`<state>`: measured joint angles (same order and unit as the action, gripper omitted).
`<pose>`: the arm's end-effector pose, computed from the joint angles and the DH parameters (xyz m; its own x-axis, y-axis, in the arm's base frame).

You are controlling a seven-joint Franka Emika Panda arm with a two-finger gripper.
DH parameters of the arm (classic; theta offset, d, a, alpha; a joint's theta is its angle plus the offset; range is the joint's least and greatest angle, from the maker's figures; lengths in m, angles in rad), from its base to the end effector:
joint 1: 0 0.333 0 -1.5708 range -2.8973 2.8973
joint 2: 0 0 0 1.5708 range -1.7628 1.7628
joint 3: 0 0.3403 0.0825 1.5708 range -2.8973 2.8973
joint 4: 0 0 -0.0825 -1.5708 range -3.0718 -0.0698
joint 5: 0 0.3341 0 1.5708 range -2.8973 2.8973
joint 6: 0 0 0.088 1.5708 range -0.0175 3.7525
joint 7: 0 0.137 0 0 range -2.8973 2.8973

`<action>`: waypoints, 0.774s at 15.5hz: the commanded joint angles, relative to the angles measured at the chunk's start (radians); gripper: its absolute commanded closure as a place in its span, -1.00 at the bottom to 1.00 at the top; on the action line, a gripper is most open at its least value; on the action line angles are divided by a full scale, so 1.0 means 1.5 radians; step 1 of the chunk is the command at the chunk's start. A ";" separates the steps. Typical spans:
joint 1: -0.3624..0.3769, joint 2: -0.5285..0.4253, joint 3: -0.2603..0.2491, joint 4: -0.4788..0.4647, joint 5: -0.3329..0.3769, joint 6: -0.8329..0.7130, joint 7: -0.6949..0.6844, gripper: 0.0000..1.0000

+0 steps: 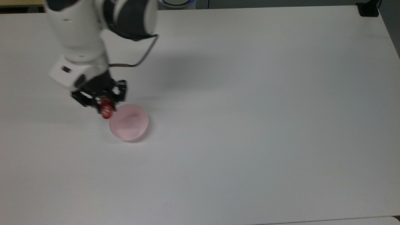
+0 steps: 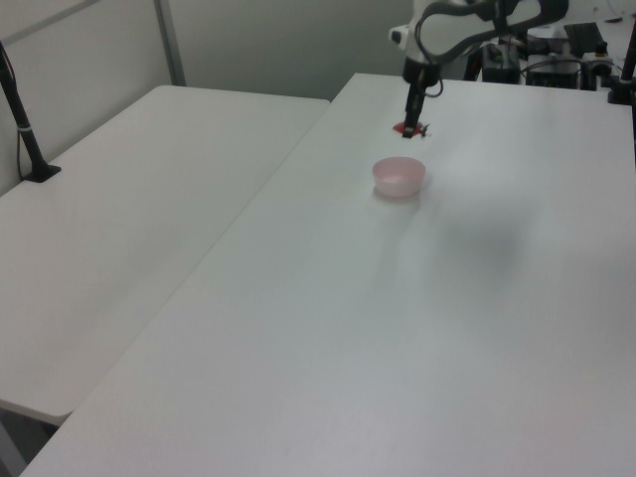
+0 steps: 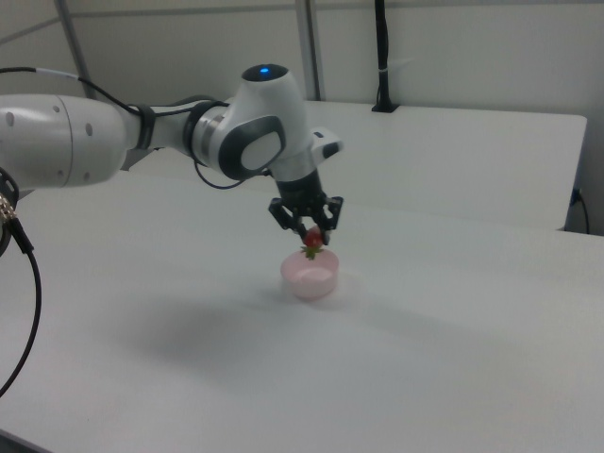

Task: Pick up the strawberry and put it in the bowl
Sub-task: 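Carry the held strawberry over the pink bowl and release it inside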

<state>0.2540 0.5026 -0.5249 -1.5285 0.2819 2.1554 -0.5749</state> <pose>0.6663 -0.1029 0.4265 0.9528 0.2501 0.1719 0.2374 -0.9671 0.0916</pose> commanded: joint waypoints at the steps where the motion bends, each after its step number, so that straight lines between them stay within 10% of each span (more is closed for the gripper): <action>1: 0.031 0.029 0.006 0.004 0.007 -0.001 0.068 0.39; 4: 0.010 0.048 0.035 0.005 0.003 0.002 0.074 0.18; 6: 0.009 0.042 0.034 0.006 0.002 0.001 0.074 -0.99; 12: -0.033 -0.106 0.104 -0.017 -0.065 -0.071 0.222 -1.00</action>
<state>0.2603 0.5201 -0.4640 -1.5046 0.2681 2.1505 -0.3947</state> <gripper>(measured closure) 0.084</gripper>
